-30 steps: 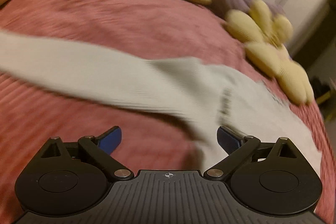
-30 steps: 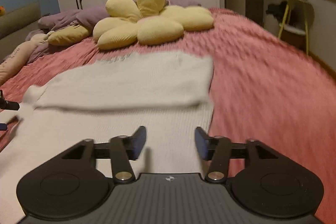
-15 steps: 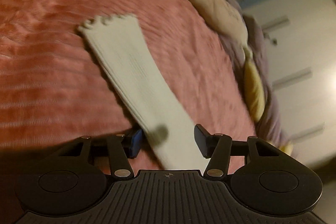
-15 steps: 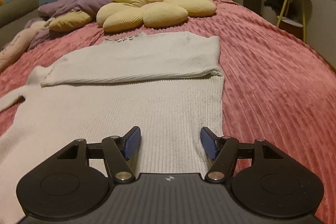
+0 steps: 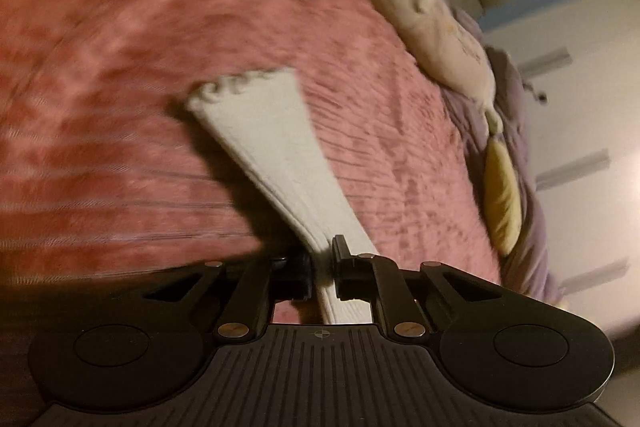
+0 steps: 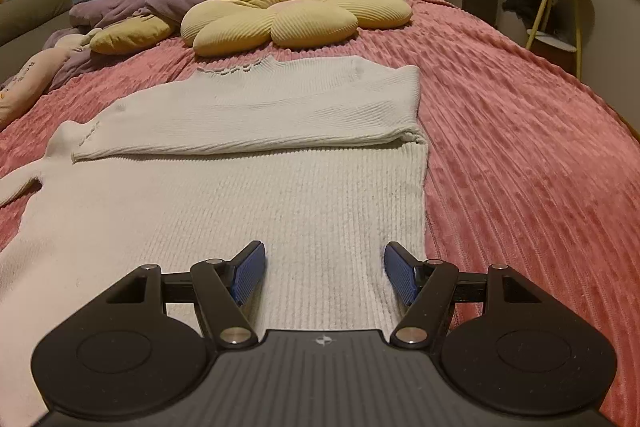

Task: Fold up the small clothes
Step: 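Grasp the other sleeve with the left tool and fold it across the body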

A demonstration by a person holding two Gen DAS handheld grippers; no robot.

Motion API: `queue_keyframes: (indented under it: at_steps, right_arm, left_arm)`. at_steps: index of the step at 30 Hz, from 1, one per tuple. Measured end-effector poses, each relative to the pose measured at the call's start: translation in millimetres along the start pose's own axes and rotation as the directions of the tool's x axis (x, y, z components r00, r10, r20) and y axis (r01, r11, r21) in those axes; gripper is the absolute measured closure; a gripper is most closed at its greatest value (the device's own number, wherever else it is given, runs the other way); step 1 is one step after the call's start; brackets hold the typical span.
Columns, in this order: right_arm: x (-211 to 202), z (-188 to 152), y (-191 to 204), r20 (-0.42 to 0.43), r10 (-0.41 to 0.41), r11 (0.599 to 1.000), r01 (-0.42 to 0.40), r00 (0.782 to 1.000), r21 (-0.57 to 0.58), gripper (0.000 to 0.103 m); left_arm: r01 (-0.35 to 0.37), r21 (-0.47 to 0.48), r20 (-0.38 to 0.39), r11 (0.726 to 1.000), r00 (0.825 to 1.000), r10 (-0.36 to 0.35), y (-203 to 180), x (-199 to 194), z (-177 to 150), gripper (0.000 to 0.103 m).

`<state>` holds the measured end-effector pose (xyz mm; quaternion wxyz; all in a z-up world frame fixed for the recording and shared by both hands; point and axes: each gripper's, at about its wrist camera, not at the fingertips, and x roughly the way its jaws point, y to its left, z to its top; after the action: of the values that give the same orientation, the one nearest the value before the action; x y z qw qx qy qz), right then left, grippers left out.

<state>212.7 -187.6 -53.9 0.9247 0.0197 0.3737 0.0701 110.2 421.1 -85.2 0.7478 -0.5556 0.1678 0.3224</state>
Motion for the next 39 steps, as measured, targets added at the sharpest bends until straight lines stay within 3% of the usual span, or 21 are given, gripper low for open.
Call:
queue_keyframes:
  at_steps: [4, 6, 8, 10, 13, 14, 15, 16, 17, 18, 19, 20, 22, 23, 24, 25, 27, 30, 33, 39]
  right_arm:
    - [-0.1, 0.9, -4.1, 0.003, 0.010, 1.000, -0.010, 1.000, 0.021, 0.037]
    - [-0.4, 0.9, -6.1, 0.006, 0.016, 0.999, -0.016, 1.000, 0.030, 0.037]
    - [-0.9, 1.1, -7.8, 0.009, 0.021, 0.999, -0.022, 1.000, 0.036, 0.037]
    - [-1.4, 1.8, -9.4, 0.011, 0.027, 0.999, -0.028, 1.000, 0.045, 0.037]
    - [-2.9, 3.1, -12.5, 0.017, 0.034, 0.997, -0.035, 0.999, 0.068, 0.037]
    - [-3.5, 3.2, -13.9, 0.019, 0.034, 0.996, -0.036, 0.999, 0.076, 0.037]
    - [-4.2, 3.4, -15.6, 0.020, 0.036, 0.996, -0.037, 0.999, 0.083, 0.037]
    - [-5.0, 3.2, -17.5, 0.020, 0.040, 0.995, -0.042, 0.999, 0.092, 0.037]
    - [-5.7, 3.3, -19.2, 0.020, 0.043, 0.994, -0.045, 0.999, 0.097, 0.037]
    - [-6.7, 3.7, -20.6, 0.020, 0.046, 0.994, -0.048, 0.999, 0.102, 0.037]
    - [-8.5, 4.9, -22.2, 0.020, 0.050, 0.993, -0.052, 0.999, 0.104, 0.037]
    - [-10.6, 6.1, -23.3, 0.024, 0.055, 0.993, -0.057, 0.998, 0.102, 0.037]
    - [-13.7, 7.7, -26.3, 0.028, 0.066, 0.994, -0.068, 0.997, 0.088, 0.037]
    - [-14.2, 7.9, -27.7, 0.026, 0.068, 0.994, -0.070, 0.997, 0.082, 0.037]
    - [-14.2, 7.6, -29.2, 0.025, 0.067, 0.994, -0.069, 0.997, 0.079, 0.036]
    - [-13.1, 6.9, -31.1, 0.021, 0.067, 0.994, -0.068, 0.998, 0.083, 0.035]
    - [-9.9, 3.8, -34.0, 0.014, 0.066, 0.992, -0.067, 0.998, 0.110, 0.034]
    - [-6.9, 0.2, -29.5, 0.019, 0.055, 0.992, -0.057, 0.998, 0.109, 0.029]
    - [-4.9, -0.9, -20.5, 0.018, 0.043, 0.996, -0.044, 0.999, 0.072, 0.025]
    - [0.3, 3.5, -13.3, 0.000, 0.033, 0.997, -0.033, 0.999, 0.064, 0.024]
  left_arm:
    - [0.022, 0.215, 0.009, 0.976, 1.000, -0.025, -40.8, -11.5, -19.5, 0.092]
    - [0.082, 0.345, -0.009, 0.935, 0.996, -0.084, -76.0, -20.2, -40.8, 0.094]
    - [0.185, 0.455, -0.062, 0.871, 0.982, -0.177, -112.7, -31.2, -68.8, 0.096]
    - [0.298, 0.564, -0.143, 0.770, 0.954, -0.264, -153.1, -43.5, -107.7, 0.096]
    - [0.453, 0.701, -0.296, 0.550, 0.887, -0.353, -205.2, -66.4, -188.6, 0.095]
    - [0.495, 0.717, -0.353, 0.491, 0.865, -0.355, -214.9, -69.6, -212.8, 0.093]
    - [0.528, 0.727, -0.404, 0.440, 0.846, -0.347, -220.9, -71.5, -237.9, 0.081]
    - [0.548, 0.736, -0.443, 0.398, 0.834, -0.329, -224.1, -71.5, -260.2, 0.061]
    - [0.548, 0.750, -0.465, 0.371, 0.835, -0.294, -223.4, -71.6, -282.6, 0.055]
    - [0.548, 0.755, -0.479, 0.360, 0.836, -0.267, -219.7, -70.5, -298.5, 0.053]
    - [0.558, 0.748, -0.501, 0.360, 0.830, -0.247, -213.8, -68.6, -308.4, 0.052]
    - [0.561, 0.733, -0.514, 0.384, 0.827, -0.227, -205.4, -65.3, -312.6, 0.052]
    - [0.525, 0.696, -0.490, 0.491, 0.846, -0.210, -183.1, -55.3, -296.2, 0.044]
    - [0.474, 0.668, -0.448, 0.573, 0.872, -0.199, -166.4, -50.2, -280.2, 0.041]
    - [0.410, 0.645, -0.389, 0.645, 0.903, -0.184, -151.1, -46.2, -261.1, 0.033]
    - [0.328, 0.626, -0.309, 0.708, 0.937, -0.161, -134.4, -43.7, -238.2, 0.031]
    - [0.176, 0.611, -0.179, 0.772, 0.980, -0.082, -111.8, -36.1, -197.6, 0.031]
    - [0.054, 0.488, -0.053, 0.871, 0.998, -0.032, -81.5, -27.8, -129.7, 0.031]
    - [0.051, 0.368, 0.002, 0.928, 0.998, -0.056, -67.6, -20.2, -83.9, 0.023]
    - [-0.017, 0.379, 0.012, 0.925, 1.000, 0.014, -76.0, 15.6, -45.0, 0.017]
